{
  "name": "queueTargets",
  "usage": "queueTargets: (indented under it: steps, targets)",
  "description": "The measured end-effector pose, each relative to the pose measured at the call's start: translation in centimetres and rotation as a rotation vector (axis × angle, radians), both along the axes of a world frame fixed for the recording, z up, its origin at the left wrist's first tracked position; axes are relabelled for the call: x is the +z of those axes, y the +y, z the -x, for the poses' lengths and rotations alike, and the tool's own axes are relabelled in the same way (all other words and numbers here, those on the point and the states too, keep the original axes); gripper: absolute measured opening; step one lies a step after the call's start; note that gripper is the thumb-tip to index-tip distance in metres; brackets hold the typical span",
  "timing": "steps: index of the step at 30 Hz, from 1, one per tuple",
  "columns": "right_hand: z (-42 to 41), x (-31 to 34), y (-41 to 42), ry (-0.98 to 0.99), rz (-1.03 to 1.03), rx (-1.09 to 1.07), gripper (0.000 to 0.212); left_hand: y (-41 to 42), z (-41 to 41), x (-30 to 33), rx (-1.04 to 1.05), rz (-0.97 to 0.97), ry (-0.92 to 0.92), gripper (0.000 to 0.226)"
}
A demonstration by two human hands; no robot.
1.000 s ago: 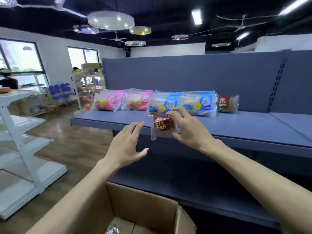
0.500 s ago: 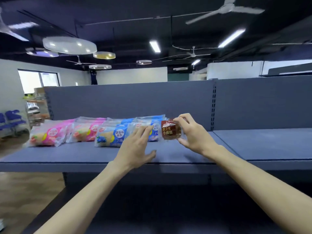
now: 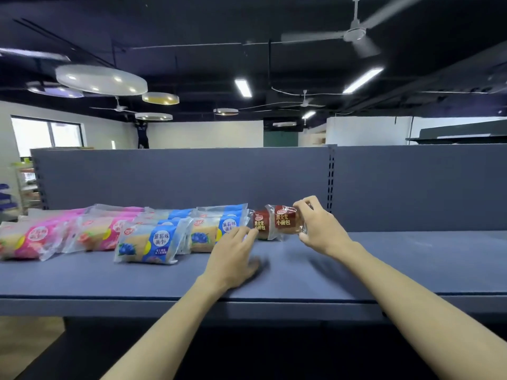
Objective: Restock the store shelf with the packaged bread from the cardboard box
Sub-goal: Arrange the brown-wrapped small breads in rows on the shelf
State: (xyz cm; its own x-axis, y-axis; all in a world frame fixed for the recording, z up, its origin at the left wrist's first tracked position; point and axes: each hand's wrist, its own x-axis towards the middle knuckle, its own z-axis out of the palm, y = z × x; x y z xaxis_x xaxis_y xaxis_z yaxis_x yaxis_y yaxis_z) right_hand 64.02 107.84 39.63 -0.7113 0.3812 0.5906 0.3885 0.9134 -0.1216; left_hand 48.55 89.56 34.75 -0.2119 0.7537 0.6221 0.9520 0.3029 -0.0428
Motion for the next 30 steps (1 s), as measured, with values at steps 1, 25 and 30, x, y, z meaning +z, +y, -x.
queueTargets:
  steps: [1, 25, 30]
  targets:
    - [0.5, -0.2, 0.3, -0.005, 0.014, 0.008, 0.050, 0.1, 0.2, -0.4, -0.013, -0.029, -0.028, 0.054]
    - [8.9, -3.8, 2.6, 0.069, 0.232, 0.094, 0.052, 1.1, 2.0, -1.3, -0.054, -0.143, -0.111, 0.045]
    - [9.3, -4.2, 3.4, 0.085, 0.261, 0.116, 0.058, 1.1, 2.2, -1.6, -0.053, -0.153, -0.125, 0.048]
